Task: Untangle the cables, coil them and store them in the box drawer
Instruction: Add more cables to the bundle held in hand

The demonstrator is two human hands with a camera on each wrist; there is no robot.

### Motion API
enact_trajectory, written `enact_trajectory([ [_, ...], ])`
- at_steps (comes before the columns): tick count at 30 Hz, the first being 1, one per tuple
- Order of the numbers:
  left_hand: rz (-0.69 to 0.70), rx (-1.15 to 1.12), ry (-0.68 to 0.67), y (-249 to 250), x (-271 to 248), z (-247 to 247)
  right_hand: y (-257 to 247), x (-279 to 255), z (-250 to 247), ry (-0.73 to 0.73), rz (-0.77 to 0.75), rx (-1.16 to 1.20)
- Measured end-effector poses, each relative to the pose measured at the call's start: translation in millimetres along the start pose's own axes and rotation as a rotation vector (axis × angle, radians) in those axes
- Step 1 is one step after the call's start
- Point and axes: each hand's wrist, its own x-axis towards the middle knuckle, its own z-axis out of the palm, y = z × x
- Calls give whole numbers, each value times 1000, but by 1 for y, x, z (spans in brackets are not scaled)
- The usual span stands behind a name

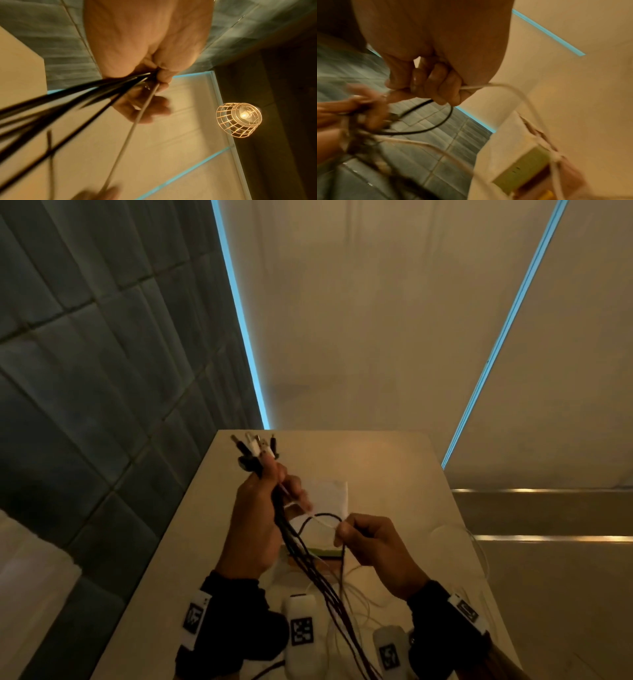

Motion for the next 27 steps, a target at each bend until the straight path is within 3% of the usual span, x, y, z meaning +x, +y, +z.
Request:
enact_trajectory([
  [7,38,-37,-83,30,-7,-16,58,-11,-9,62,189,-128],
  [15,174,-119,21,57,-19,-26,130,-32,-26,57,390,-401],
  [18,148,-119,21,61,-18,-29,146,-35,-34,144,479,-522],
  [22,24,36,52,43,-15,-26,80,-6,-13,217,264,-362],
  [27,-105,235,120,19,-13,-11,-27,24,23,39,-23,-114],
])
